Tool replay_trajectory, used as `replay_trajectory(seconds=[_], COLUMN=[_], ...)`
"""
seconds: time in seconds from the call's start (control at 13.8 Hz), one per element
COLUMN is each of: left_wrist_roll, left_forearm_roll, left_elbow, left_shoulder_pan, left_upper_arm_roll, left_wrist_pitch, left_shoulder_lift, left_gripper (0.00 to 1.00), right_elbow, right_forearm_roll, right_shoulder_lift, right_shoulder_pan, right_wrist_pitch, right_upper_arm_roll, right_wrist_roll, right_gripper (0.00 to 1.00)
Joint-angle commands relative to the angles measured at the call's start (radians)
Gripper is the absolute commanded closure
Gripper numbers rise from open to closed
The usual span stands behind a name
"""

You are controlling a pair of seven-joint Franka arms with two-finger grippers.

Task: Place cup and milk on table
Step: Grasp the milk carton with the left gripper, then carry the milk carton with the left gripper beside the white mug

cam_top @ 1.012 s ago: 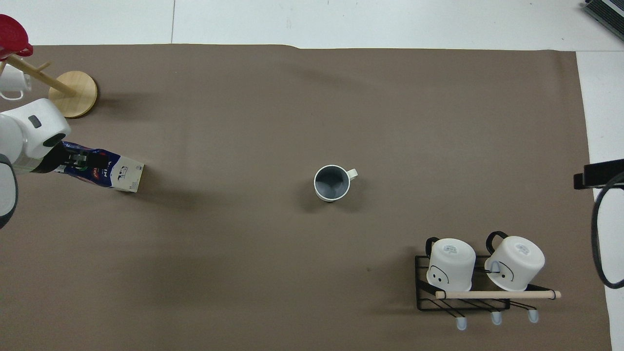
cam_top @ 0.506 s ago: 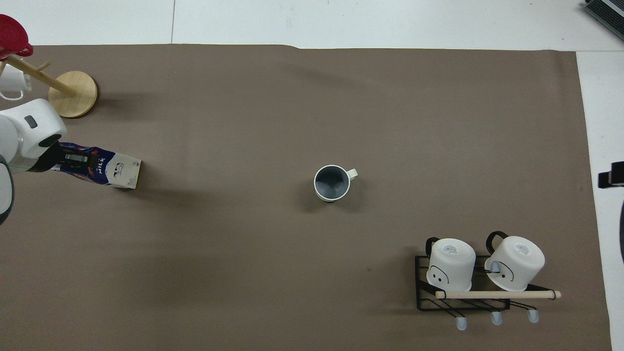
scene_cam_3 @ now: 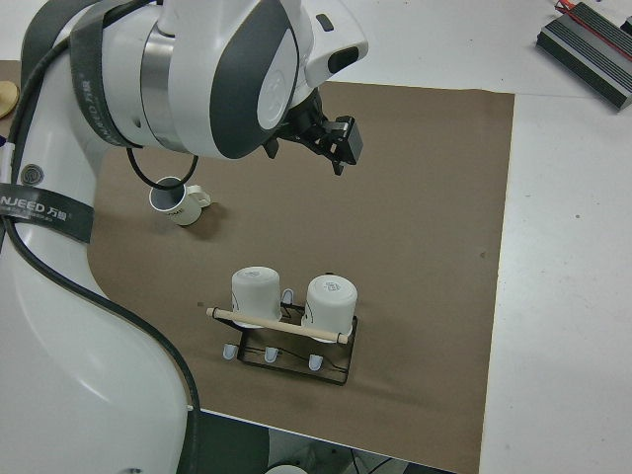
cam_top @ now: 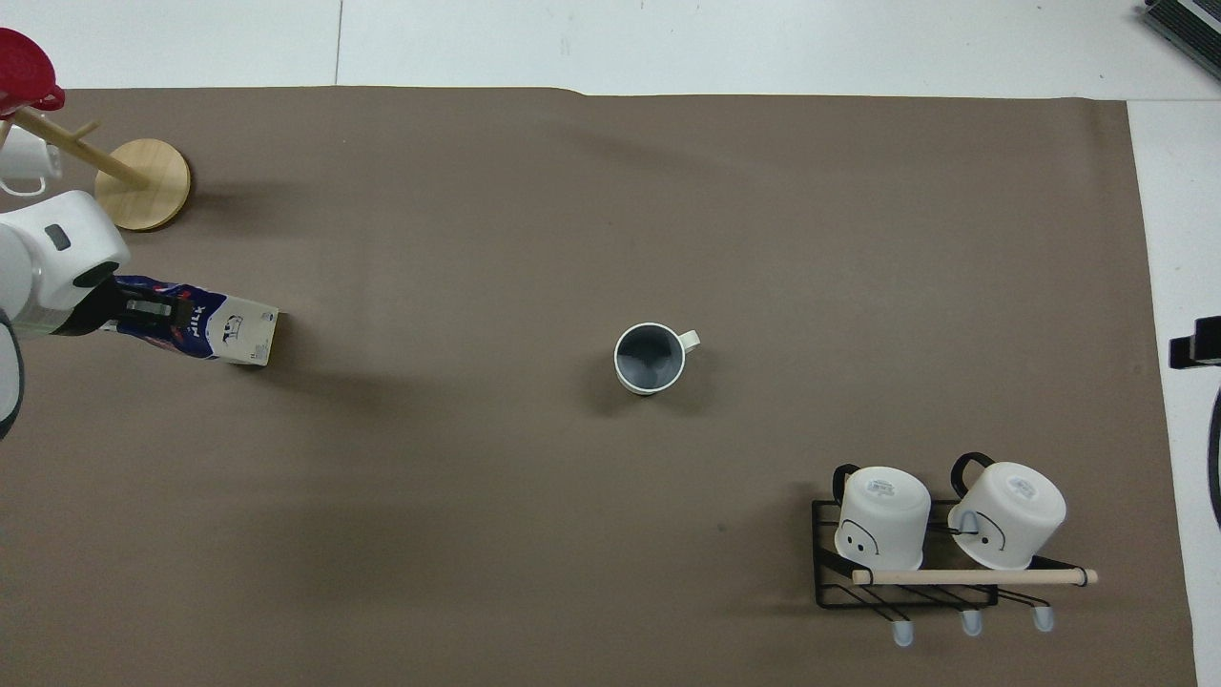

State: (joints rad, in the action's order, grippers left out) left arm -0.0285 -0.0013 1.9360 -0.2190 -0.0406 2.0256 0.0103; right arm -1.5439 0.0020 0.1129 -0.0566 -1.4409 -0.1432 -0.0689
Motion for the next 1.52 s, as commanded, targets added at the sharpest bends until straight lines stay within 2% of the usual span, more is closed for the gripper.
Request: replay_trajectory(seconds=[0.0, 0.51, 0.72, 0.87, 1.08, 1.16, 1.23, 1.45], left_wrist_roll=[0.195, 0.551, 0.68, 0.7, 0.699, 0.699, 0.699, 0.69], left_forearm_roll=[0.012, 0.02, 0.073, 0.075, 0.101, 0.101, 0.102, 0.101], left_elbow=[-0.012, -0.055, -0.153, -0.212, -0.209, -0.204, -0.195, -0.183], left_shoulder_pan=[-0.117, -0.361, -0.414, -0.424, -0.427, -0.427, -0.428, -0.427], left_upper_arm_roll=[-0.013, -0.013, -0.013, -0.013, -0.012, -0.012, -0.008, -0.007], left_wrist_pitch=[-0.024, -0.019, -0.011, -0.008, 0.013, 0.012, 0.013, 0.047], left_shoulder_lift=[0.004, -0.029, -0.151, -0.214, -0.23, -0.23, -0.23, -0.23], left_gripper=[0.72, 0.72, 0.72, 0.72, 0.71, 0.69, 0.62, 0.54], right_elbow=[0.002, 0.002, 0.002, 0.002, 0.002, 0.002, 0.002, 0.002], right_forearm_roll=[0.016, 0.016, 0.016, 0.016, 0.016, 0.016, 0.016, 0.016], right_shoulder_lift=[0.001, 0.001, 0.001, 0.001, 0.001, 0.001, 0.001, 0.001], right_shoulder_pan=[0.009, 0.009, 0.009, 0.009, 0.009, 0.009, 0.009, 0.009], right_wrist_pitch=[0.014, 0.016, 0.016, 0.016, 0.016, 0.014, 0.016, 0.016], right_upper_arm_roll=[0.007, 0.007, 0.007, 0.007, 0.007, 0.007, 0.007, 0.007], right_wrist_roll=[0.015, 0.015, 0.015, 0.015, 0.015, 0.015, 0.015, 0.015], right_gripper=[0.0, 0.0, 0.0, 0.0, 0.0, 0.0, 0.0, 0.0])
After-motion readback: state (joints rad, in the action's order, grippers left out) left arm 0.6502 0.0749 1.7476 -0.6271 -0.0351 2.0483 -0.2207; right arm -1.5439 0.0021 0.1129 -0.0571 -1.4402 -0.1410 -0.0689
